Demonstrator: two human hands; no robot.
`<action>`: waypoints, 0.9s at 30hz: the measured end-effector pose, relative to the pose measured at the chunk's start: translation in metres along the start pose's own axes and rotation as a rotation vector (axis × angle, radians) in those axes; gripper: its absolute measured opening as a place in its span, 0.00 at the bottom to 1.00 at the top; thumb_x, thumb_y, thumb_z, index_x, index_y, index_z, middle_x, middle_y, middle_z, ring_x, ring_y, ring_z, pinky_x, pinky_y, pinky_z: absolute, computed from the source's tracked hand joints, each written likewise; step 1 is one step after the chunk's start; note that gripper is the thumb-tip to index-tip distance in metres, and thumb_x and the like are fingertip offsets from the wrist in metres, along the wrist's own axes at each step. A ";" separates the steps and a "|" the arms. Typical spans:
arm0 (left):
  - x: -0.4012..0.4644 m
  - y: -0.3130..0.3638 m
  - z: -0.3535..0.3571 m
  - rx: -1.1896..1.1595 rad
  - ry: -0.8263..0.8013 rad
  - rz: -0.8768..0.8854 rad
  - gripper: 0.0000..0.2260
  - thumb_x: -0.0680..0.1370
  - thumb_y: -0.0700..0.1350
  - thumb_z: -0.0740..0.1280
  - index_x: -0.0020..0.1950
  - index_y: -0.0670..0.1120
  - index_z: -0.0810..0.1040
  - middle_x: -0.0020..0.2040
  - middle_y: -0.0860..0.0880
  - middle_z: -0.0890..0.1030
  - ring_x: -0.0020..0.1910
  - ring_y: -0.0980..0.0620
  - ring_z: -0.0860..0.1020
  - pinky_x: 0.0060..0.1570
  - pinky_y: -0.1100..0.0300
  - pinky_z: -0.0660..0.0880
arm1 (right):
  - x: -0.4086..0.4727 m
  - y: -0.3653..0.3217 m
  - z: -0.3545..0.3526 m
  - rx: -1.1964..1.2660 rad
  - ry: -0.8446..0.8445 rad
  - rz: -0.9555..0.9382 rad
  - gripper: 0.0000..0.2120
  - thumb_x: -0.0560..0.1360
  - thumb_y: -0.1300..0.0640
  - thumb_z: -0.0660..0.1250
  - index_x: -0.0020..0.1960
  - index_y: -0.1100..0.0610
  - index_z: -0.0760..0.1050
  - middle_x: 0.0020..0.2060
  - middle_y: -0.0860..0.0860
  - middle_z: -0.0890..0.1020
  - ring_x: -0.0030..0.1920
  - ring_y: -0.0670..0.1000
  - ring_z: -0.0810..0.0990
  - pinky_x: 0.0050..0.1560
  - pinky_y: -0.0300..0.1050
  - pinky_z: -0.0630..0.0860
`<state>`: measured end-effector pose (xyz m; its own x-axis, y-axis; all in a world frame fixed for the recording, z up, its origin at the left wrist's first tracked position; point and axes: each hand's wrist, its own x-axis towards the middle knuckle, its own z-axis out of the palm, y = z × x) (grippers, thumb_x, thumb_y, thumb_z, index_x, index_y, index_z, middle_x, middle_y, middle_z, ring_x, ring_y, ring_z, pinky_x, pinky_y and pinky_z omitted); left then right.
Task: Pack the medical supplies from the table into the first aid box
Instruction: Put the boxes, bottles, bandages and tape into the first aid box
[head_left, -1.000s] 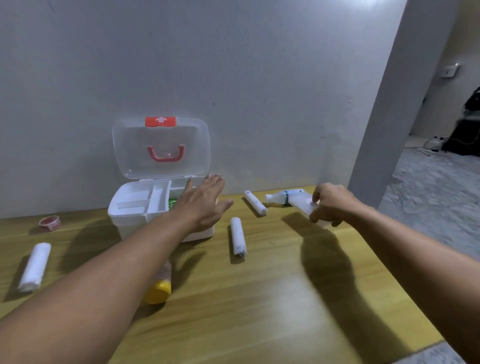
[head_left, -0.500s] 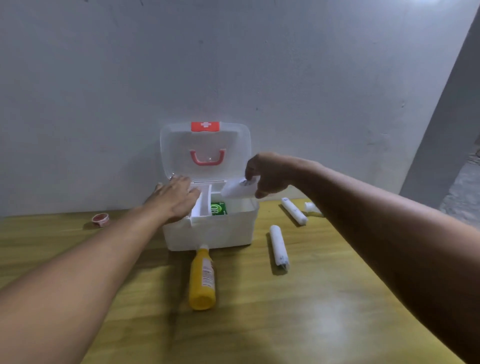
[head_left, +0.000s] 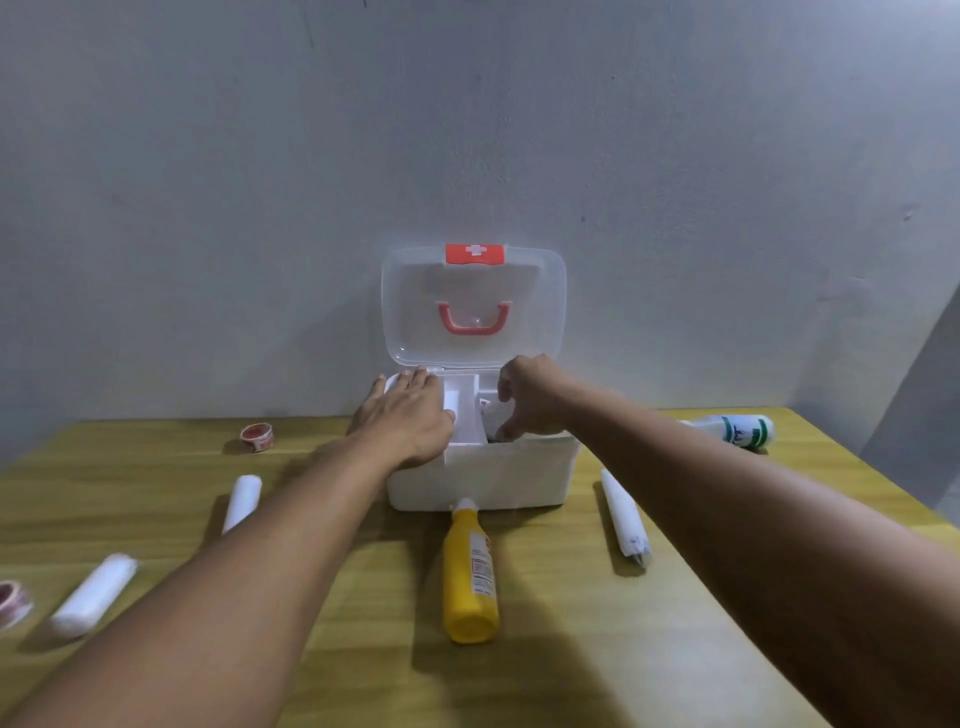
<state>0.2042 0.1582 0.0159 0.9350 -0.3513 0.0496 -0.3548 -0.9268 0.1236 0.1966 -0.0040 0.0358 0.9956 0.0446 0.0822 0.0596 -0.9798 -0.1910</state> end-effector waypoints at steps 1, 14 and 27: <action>0.000 0.000 0.000 -0.002 0.001 0.001 0.27 0.82 0.50 0.49 0.79 0.44 0.48 0.81 0.46 0.47 0.80 0.49 0.47 0.77 0.50 0.42 | -0.001 0.001 0.002 0.034 0.028 0.021 0.27 0.62 0.51 0.81 0.55 0.62 0.78 0.50 0.57 0.82 0.49 0.57 0.80 0.51 0.50 0.80; 0.001 -0.002 0.002 -0.004 0.006 0.011 0.26 0.82 0.49 0.49 0.79 0.44 0.49 0.81 0.46 0.47 0.80 0.50 0.47 0.77 0.50 0.42 | 0.005 0.008 0.014 0.167 0.056 0.022 0.12 0.68 0.68 0.72 0.51 0.62 0.81 0.47 0.57 0.84 0.47 0.58 0.82 0.50 0.52 0.82; 0.003 0.029 -0.014 -0.055 0.089 0.124 0.16 0.81 0.46 0.52 0.61 0.39 0.70 0.64 0.41 0.73 0.64 0.42 0.68 0.66 0.46 0.63 | -0.044 0.106 -0.040 0.165 0.333 0.151 0.08 0.71 0.68 0.67 0.46 0.61 0.84 0.44 0.59 0.86 0.46 0.56 0.83 0.50 0.44 0.77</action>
<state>0.1964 0.1323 0.0332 0.8809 -0.4471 0.1552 -0.4694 -0.8675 0.1648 0.1566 -0.1181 0.0511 0.9180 -0.1900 0.3482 -0.0481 -0.9246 -0.3778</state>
